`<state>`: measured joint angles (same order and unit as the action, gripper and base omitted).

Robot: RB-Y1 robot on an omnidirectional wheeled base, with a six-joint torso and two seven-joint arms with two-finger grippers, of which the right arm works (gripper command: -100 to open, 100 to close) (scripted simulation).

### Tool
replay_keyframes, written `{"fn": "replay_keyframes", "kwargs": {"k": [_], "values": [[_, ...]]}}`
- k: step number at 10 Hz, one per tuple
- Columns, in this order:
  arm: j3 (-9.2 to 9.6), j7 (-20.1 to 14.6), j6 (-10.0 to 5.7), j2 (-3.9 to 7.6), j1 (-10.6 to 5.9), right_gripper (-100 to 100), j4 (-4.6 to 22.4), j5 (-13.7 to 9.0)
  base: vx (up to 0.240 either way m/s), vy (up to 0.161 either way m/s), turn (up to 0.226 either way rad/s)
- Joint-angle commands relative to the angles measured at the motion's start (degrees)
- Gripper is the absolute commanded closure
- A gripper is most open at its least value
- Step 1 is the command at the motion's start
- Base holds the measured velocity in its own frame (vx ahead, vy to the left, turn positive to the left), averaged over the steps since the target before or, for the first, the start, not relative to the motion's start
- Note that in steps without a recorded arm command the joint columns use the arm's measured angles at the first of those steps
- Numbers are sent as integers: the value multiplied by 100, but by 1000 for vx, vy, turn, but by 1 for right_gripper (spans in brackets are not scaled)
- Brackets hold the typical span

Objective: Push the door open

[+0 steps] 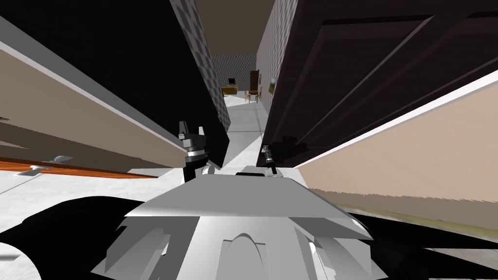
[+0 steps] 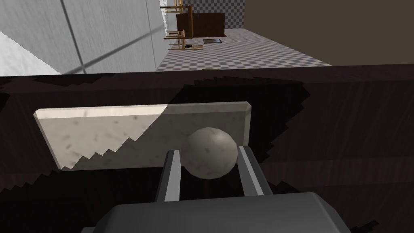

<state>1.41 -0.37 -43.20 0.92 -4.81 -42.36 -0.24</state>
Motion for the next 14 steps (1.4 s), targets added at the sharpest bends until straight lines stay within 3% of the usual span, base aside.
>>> {"fn": "replay_keyframes", "kwargs": {"k": [1,4,5,14], "values": [[2,-1,-3,-1,10,100,4,1,-16,-4,3],[2,-1,-3,-1,10,100,4,1,-6,0,-1],[-69,25,6,80,13,100,23,-34,111,32,-24],[-487,148,-21,337,-6,100,71,-245,184,49,-52]]}}
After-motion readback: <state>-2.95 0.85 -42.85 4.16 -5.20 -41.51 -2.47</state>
